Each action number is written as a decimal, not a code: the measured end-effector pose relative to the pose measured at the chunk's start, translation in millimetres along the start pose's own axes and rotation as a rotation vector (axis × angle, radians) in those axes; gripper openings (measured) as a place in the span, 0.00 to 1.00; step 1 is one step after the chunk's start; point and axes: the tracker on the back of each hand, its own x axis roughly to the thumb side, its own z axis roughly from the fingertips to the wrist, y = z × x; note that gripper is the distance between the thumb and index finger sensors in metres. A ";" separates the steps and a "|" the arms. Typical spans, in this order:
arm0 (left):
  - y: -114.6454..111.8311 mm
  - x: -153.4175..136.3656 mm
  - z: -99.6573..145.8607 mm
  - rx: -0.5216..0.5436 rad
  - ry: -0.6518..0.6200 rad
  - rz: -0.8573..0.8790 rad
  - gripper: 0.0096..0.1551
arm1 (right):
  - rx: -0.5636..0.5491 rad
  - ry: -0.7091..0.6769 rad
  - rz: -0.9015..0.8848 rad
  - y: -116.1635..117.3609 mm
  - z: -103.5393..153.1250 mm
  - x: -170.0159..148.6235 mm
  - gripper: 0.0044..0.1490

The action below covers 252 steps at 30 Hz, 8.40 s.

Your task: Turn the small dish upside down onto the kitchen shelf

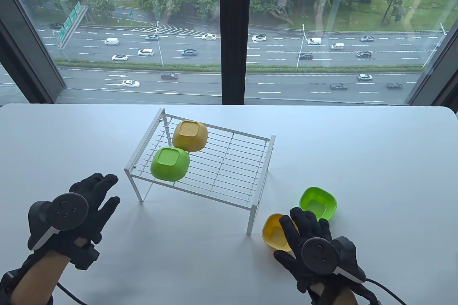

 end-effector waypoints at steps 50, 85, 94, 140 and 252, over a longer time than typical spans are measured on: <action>-31.5 -4.8 -6.1 -0.179 -0.021 0.011 0.38 | 0.141 -0.110 0.344 34.3 -22.3 16.0 0.26; -22.4 3.7 0.7 -0.093 -0.091 -0.074 0.39 | -0.446 -0.179 -0.076 -52.7 22.0 13.8 0.35; -19.8 1.8 0.5 -0.087 -0.091 -0.059 0.39 | -0.580 -0.184 -0.136 -79.0 27.7 20.8 0.37; -24.1 3.1 6.6 -0.158 -0.116 -0.026 0.39 | -0.374 -0.089 -0.221 -96.1 -96.8 116.0 0.50; -41.3 -13.3 0.0 -0.209 -0.076 0.005 0.39 | 0.151 0.501 0.320 27.2 -73.0 -60.2 0.43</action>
